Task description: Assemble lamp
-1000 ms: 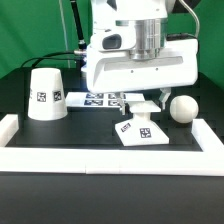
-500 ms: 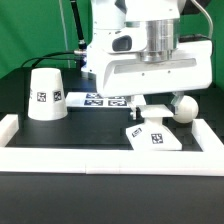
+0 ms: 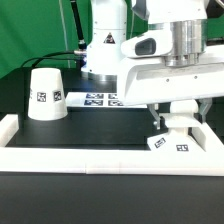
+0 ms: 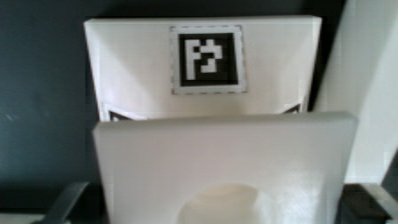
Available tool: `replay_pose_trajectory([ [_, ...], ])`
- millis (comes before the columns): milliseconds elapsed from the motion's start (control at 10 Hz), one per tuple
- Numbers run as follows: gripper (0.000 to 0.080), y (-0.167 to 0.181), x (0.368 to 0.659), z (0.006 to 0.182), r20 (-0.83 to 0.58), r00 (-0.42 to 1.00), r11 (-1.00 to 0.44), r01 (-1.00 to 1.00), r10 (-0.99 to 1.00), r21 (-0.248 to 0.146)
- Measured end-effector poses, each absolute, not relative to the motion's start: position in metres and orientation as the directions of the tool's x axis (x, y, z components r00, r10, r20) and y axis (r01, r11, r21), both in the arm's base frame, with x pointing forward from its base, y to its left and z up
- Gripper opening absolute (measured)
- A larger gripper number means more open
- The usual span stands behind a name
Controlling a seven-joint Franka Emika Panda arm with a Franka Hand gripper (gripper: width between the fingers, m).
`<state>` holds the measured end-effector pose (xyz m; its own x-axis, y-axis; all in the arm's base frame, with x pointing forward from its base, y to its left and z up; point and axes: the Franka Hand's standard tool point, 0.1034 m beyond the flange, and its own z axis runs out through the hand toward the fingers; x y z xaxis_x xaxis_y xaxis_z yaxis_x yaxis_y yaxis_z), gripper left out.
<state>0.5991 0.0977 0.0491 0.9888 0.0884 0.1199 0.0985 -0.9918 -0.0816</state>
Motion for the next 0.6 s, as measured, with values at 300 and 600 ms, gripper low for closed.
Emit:
replay_pose_trajectory([
  [300,0.0534,0.0978,0.6068,0.0496,0.127,0.990,-0.993,0.079,0.068,-0.084],
  [600,0.0534,0.0978,0.6084,0.0494,0.130,0.989,-0.993,0.081,0.069,-0.084],
])
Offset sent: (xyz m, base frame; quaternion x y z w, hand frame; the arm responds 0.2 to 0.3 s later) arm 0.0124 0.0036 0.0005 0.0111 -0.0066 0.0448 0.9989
